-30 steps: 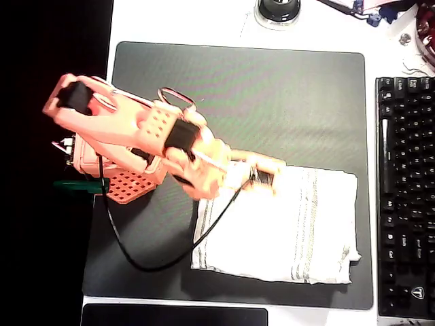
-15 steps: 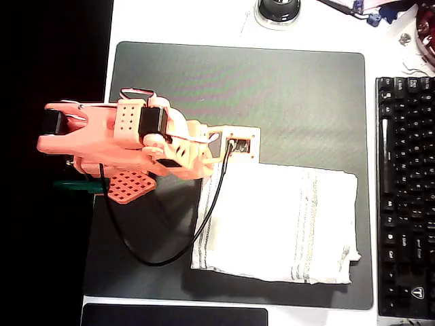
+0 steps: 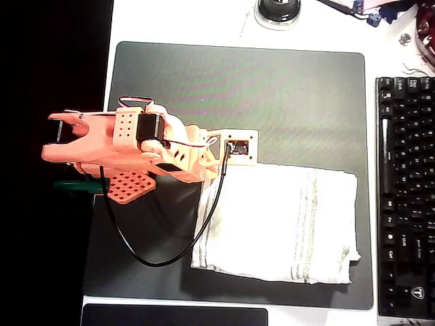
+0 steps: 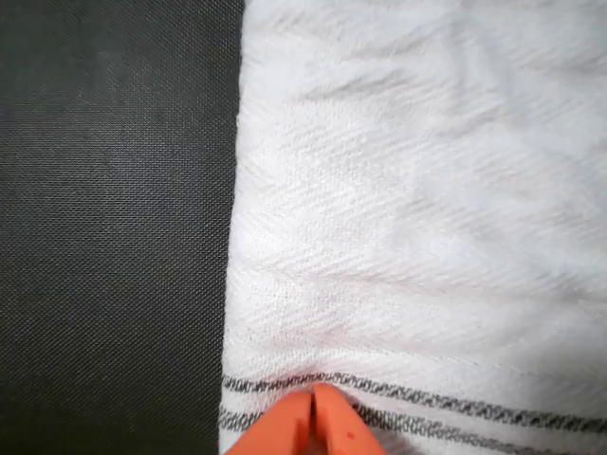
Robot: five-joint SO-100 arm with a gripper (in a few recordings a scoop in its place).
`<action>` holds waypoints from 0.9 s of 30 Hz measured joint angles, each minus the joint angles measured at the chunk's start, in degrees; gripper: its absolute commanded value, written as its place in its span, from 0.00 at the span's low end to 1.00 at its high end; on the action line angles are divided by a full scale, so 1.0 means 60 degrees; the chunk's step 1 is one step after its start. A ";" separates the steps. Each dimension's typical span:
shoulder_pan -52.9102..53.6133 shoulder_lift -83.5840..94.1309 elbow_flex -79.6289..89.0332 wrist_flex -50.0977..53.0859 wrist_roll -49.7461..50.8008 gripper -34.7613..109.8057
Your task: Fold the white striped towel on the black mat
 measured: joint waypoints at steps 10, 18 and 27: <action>-0.0132 0.0015 0.0293 -0.0073 0.0322 0.24; -0.0117 0.0015 0.0293 -0.0073 0.0366 0.24; -0.0161 0.0015 0.0293 -0.0073 0.0366 0.24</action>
